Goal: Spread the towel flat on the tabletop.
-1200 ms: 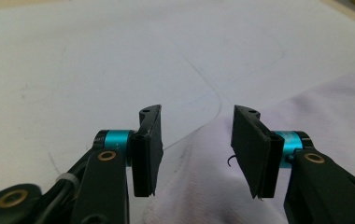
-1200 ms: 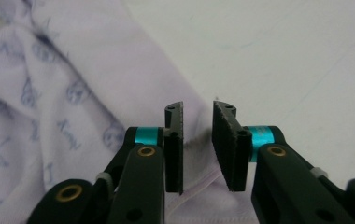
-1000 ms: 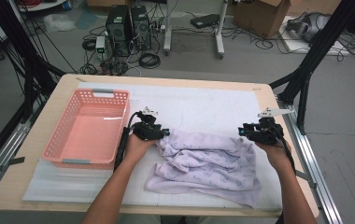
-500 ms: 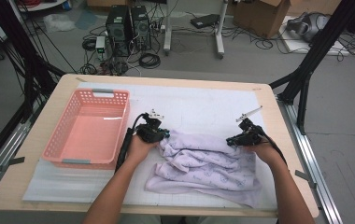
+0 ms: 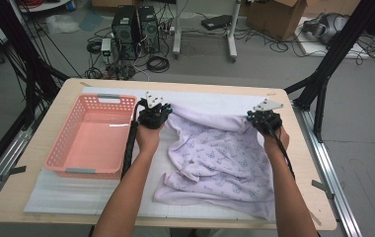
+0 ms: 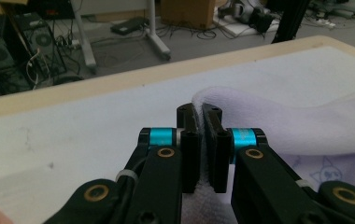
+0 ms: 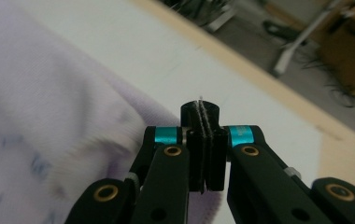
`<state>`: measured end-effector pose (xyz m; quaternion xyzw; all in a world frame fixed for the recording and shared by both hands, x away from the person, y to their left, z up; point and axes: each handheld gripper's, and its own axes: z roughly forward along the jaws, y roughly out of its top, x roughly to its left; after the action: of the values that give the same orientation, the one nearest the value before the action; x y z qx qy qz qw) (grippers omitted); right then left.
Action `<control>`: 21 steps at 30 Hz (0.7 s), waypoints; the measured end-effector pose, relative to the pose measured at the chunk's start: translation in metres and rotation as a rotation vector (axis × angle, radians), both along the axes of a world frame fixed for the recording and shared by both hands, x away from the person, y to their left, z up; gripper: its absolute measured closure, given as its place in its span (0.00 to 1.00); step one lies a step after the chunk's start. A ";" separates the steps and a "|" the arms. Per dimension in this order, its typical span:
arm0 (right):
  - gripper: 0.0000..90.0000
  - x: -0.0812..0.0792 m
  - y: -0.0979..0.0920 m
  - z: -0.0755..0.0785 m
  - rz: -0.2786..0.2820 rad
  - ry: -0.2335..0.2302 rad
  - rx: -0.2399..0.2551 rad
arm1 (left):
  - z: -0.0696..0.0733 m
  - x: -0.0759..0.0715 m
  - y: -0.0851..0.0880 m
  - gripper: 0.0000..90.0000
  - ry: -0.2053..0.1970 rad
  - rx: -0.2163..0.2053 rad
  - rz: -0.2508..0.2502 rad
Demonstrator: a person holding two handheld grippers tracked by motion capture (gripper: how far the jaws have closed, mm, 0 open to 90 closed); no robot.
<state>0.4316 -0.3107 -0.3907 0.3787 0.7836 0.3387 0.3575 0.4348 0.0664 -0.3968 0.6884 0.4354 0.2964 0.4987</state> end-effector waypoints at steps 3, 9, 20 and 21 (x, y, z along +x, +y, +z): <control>1.00 0.009 -0.004 0.010 -0.098 -0.087 0.061 | 0.002 0.001 -0.005 0.94 -0.006 0.004 -0.021; 0.73 0.024 -0.026 0.017 -0.221 -0.005 0.329 | -0.007 0.007 -0.006 0.49 0.081 -0.002 0.032; 0.63 0.027 -0.013 -0.021 0.137 0.358 0.330 | -0.011 0.002 -0.005 0.48 0.122 0.007 -0.021; 0.63 0.028 -0.009 -0.025 0.151 0.388 0.315 | -0.012 0.001 -0.005 0.48 0.125 0.005 -0.024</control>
<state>0.4599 -0.3194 -0.4157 0.4281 0.8012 0.4031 0.1111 0.4360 0.0615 -0.4087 0.7121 0.4566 0.2479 0.4723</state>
